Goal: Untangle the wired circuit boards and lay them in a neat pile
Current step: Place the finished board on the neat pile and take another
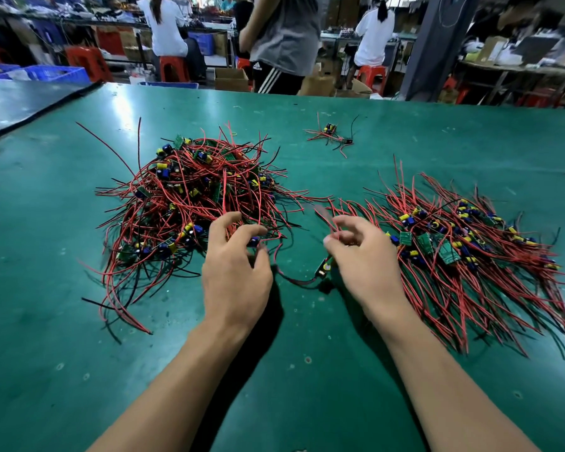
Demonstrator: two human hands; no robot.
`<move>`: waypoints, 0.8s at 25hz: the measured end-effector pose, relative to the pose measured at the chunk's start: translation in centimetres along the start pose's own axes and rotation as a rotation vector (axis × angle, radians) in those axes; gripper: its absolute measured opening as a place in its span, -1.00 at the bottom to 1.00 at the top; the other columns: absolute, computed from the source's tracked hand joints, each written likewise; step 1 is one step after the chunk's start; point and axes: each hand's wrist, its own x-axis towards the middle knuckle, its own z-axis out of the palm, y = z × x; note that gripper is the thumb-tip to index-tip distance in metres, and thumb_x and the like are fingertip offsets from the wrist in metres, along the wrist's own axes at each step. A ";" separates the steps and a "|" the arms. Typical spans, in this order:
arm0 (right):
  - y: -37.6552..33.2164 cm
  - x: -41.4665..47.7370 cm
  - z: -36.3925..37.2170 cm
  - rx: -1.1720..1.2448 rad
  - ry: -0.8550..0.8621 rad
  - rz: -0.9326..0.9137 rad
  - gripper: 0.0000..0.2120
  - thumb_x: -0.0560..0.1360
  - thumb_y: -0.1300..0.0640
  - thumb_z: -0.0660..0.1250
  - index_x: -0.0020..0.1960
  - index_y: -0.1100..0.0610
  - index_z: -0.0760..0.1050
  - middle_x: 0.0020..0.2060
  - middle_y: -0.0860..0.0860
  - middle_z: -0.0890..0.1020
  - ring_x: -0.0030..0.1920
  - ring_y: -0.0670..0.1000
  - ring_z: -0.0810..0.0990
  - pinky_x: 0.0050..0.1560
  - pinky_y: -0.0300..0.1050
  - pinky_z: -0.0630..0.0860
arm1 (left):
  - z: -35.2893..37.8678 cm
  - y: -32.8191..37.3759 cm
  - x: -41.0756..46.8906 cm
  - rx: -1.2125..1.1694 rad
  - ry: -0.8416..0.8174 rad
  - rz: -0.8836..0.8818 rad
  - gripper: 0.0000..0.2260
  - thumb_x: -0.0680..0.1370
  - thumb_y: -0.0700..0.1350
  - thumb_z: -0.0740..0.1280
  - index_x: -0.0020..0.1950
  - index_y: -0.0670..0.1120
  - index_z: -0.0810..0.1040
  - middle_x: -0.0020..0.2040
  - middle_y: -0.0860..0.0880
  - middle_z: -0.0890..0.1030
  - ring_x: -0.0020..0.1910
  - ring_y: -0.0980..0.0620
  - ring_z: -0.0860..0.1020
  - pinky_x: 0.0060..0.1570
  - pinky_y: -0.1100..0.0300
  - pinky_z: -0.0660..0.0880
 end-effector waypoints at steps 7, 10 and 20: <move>-2.1 0.0 -1.3 0.664 -0.314 0.303 -0.89 0.56 0.14 0.35 0.02 0.18 0.56 -0.42 -0.03 0.58 -0.55 -0.12 0.38 -0.56 -0.29 0.29 | -0.6 1.9 -0.5 -0.172 -0.031 0.235 -0.84 0.51 -0.06 0.43 0.02 -0.11 0.67 -0.05 0.06 0.66 0.01 0.09 0.59 0.08 0.09 0.52; -2.6 -0.3 -1.1 0.812 -0.427 0.313 -0.78 0.40 0.08 0.41 -0.02 0.14 0.49 -0.39 -0.03 0.57 -0.56 -0.16 0.36 -0.60 -0.33 0.28 | -0.2 2.8 -1.5 -0.293 -0.293 0.188 -0.82 0.51 -0.03 0.44 0.05 -0.08 0.68 -0.15 0.06 0.71 -0.14 0.17 0.66 -0.04 0.19 0.58; -1.8 -0.6 -0.9 0.641 -0.561 0.261 -0.70 0.33 -0.10 0.52 -0.06 0.08 0.67 -0.31 -0.04 0.57 -0.41 -0.08 0.46 -0.52 -0.28 0.39 | -0.9 4.3 -0.8 -1.022 -0.637 -0.552 -0.81 0.52 -0.11 0.32 -0.19 -0.12 0.68 -0.25 -0.21 0.67 -0.44 -0.08 0.64 -0.34 0.09 0.64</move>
